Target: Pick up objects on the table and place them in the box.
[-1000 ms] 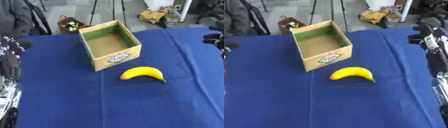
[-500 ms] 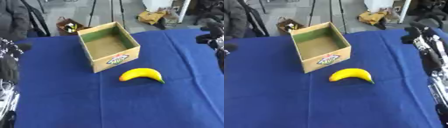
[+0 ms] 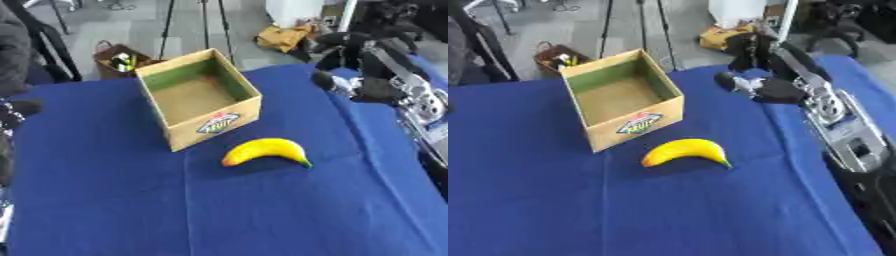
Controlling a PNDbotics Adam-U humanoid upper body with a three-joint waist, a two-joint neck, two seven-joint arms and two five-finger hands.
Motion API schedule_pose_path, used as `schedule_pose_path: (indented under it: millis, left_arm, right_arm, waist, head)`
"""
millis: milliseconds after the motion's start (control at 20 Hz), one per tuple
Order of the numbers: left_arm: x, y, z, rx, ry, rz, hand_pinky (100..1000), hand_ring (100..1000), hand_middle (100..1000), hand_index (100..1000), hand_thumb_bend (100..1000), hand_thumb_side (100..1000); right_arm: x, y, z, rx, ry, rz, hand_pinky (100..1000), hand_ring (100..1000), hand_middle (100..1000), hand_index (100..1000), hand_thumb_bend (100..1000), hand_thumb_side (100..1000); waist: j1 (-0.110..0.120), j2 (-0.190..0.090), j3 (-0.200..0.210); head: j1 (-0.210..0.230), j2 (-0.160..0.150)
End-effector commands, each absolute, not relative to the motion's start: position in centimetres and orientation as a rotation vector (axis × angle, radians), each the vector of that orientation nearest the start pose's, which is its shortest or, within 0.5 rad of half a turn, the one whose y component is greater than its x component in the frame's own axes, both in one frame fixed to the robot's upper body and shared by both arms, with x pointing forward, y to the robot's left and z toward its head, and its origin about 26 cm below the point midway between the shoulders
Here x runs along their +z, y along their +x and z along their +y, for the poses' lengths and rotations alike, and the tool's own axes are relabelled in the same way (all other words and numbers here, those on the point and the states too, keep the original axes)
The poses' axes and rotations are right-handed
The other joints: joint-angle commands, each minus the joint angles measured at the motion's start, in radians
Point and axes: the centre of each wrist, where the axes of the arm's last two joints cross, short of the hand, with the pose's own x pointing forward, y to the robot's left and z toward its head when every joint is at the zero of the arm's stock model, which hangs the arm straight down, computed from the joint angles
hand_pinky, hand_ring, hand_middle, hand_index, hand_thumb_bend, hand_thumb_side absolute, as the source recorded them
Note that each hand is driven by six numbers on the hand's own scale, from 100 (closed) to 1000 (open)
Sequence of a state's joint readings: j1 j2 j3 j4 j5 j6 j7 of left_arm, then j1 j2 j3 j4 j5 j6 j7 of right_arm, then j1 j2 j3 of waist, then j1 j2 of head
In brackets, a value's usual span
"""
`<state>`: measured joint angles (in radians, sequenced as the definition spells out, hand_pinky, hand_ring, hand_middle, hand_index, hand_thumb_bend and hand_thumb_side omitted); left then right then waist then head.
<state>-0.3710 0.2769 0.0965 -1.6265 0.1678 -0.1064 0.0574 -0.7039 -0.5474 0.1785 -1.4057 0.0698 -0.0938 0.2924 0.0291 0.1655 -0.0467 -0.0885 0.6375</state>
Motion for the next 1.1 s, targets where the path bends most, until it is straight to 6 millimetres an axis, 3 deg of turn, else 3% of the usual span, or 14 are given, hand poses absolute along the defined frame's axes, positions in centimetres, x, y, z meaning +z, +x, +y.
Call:
schedule_pose_path:
  millis: [50,100,350,400,500,1100]
  left_arm:
    - [14.7,35.8,29.0,-0.075,0.071,-2.134,714,616,662,805,798,882]
    - [14.7,35.8,29.0,-0.077,0.067,-2.134,710,616,661,805,795,884]
    - [14.7,35.9,28.6,-0.090,0.051,-2.132,706,615,661,805,767,886]
    - [14.7,35.9,28.6,-0.092,0.049,-2.131,707,672,661,805,766,886]
    - [14.7,35.9,28.5,-0.094,0.044,-2.130,703,679,660,805,764,887]
    - [14.7,36.0,28.1,-0.100,0.029,-2.133,703,682,661,806,758,891]
  right_arm:
    - [21.4,42.8,-27.8,1.171,-0.328,-1.841,712,663,721,830,691,354]
    - [21.0,43.4,-27.6,1.212,-0.346,-1.805,714,663,722,826,678,391]
    - [19.3,45.4,-26.7,1.379,-0.443,-1.651,705,640,697,790,676,333]
    - [18.9,45.7,-26.5,1.407,-0.464,-1.629,703,634,693,786,675,325]
    - [18.2,46.1,-26.1,1.455,-0.493,-1.585,702,631,693,785,672,307]
    - [15.4,47.0,-24.7,1.532,-0.502,-1.514,698,618,680,773,667,314]
  waist:
    - [0.000,-0.021,0.005]
    - [0.001,-0.022,0.006]
    - [0.005,-0.025,0.017]
    - [0.006,-0.025,0.020]
    - [0.007,-0.025,0.026]
    - [0.011,-0.027,0.043]
  head:
    - [-0.014,-0.004]
    - [-0.017,-0.004]
    - [-0.038,-0.005]
    - [-0.042,-0.005]
    - [-0.050,-0.006]
    - [-0.064,-0.014]
